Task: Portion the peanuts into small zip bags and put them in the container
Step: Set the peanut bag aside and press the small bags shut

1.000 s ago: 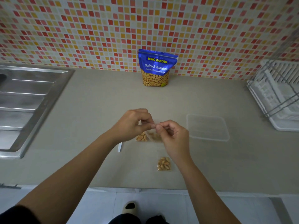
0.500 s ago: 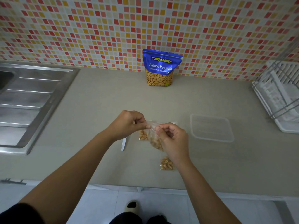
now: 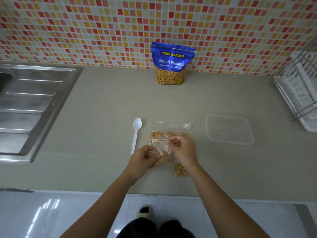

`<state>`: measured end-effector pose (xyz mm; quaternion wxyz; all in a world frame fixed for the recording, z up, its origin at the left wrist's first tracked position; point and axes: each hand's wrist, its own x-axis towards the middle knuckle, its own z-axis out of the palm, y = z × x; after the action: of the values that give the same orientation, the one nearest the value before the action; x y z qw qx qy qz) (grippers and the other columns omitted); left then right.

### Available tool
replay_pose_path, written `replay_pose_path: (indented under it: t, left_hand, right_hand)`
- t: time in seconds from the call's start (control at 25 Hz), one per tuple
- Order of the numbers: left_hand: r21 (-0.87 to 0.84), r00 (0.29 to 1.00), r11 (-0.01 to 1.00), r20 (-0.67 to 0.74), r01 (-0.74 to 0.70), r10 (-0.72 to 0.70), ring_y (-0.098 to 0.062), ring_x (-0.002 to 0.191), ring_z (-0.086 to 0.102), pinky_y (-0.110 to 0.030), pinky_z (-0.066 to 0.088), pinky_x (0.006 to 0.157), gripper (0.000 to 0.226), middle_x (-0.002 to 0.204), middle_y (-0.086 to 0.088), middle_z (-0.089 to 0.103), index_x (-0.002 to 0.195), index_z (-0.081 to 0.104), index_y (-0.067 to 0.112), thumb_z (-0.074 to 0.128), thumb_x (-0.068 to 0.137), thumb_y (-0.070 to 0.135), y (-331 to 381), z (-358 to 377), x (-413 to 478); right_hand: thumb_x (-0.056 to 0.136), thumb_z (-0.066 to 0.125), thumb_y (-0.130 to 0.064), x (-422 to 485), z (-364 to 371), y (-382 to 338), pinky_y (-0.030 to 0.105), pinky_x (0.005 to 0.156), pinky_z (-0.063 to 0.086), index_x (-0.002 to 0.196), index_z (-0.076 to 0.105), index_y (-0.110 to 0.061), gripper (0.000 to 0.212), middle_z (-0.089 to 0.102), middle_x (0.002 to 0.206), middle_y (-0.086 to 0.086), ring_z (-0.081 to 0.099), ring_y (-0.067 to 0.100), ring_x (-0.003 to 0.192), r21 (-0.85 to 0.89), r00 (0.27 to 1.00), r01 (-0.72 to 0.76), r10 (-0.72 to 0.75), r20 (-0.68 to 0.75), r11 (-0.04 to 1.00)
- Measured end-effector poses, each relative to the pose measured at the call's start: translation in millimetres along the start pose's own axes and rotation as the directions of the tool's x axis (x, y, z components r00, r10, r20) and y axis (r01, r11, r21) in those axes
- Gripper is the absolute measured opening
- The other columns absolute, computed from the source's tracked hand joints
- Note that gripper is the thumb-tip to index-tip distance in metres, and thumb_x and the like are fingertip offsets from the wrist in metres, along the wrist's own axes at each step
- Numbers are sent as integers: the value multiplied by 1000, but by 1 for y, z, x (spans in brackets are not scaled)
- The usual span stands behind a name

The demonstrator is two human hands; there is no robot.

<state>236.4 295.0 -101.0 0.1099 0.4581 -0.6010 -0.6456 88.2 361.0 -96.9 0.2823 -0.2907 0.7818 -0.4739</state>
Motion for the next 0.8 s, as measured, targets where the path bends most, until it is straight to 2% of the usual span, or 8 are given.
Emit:
replay_pose_path:
  t: [0.16, 0.32, 0.44, 0.56, 0.6, 0.68, 0.76, 0.8]
  left_hand:
    - [307, 988, 951, -151, 29, 19, -15, 69, 61, -20, 47, 65, 26, 74, -3, 67, 101, 58, 17, 72, 79, 22, -13, 11, 0]
    - [409, 980, 912, -179, -2, 83, -16, 72, 59, -17, 44, 63, 28, 75, -1, 64, 107, 56, 11, 68, 83, 21, -19, 25, -1]
    - [470, 977, 882, -188, 4, 96, -20, 76, 61, -28, 49, 71, 27, 77, -1, 63, 106, 55, 11, 66, 84, 25, -20, 27, -1]
    - [625, 971, 780, -166, -31, 171, -25, 84, 63, -34, 50, 75, 26, 92, -7, 67, 104, 57, 9, 63, 85, 25, -21, 27, -3]
    - [662, 959, 747, -165, -66, 231, -26, 85, 63, -35, 50, 75, 24, 97, -9, 66, 105, 58, 8, 62, 86, 23, -21, 28, -3]
    - [691, 921, 703, -145, -169, 363, -31, 93, 63, -35, 49, 78, 22, 107, -13, 63, 107, 61, 4, 58, 87, 14, -19, 29, 0]
    - [705, 885, 656, -87, -269, 456, -34, 115, 56, -33, 45, 96, 31, 127, -16, 57, 122, 57, 3, 49, 92, 10, -16, 32, 13]
    - [714, 883, 632, -42, -302, 468, -32, 129, 45, -30, 35, 107, 38, 139, -16, 48, 132, 50, 4, 42, 96, 15, -13, 34, 21]
  right_hand:
    - [80, 67, -14, -1, 12, 21, 3, 56, 35, 89, 71, -9, 10, 72, 81, 2, 56, 3, 64, -306, 1000, 9, -13, -10, 952]
    - [83, 65, -15, -3, 20, 28, 20, 67, 46, 96, 64, -9, 14, 71, 87, 5, 63, 15, 77, -356, 999, -34, 32, -12, 934]
    - [83, 65, -17, -2, 20, 29, 24, 71, 49, 99, 63, -11, 17, 69, 92, 4, 63, 17, 82, -386, 999, -46, 44, -12, 921]
    - [83, 65, -17, -2, 19, 28, 25, 71, 47, 103, 61, -10, 22, 66, 96, 5, 62, 19, 85, -420, 999, -37, 43, 6, 907]
    - [83, 65, -18, -2, 17, 28, 26, 73, 47, 103, 61, -10, 21, 66, 98, 6, 61, 20, 88, -427, 1000, -4, 6, 2, 904]
    - [87, 60, -15, -1, 13, 34, 30, 83, 46, 102, 63, -8, 17, 64, 107, 11, 60, 25, 99, -452, 980, 170, -200, -20, 876]
    - [91, 50, -8, 5, 6, 46, 36, 99, 45, 114, 61, -5, 26, 58, 125, 16, 54, 33, 117, -547, 931, 308, -365, 6, 778]
    - [93, 43, -11, 8, 2, 52, 42, 104, 40, 124, 55, -4, 34, 51, 136, 18, 47, 35, 127, -617, 925, 325, -376, 50, 717]
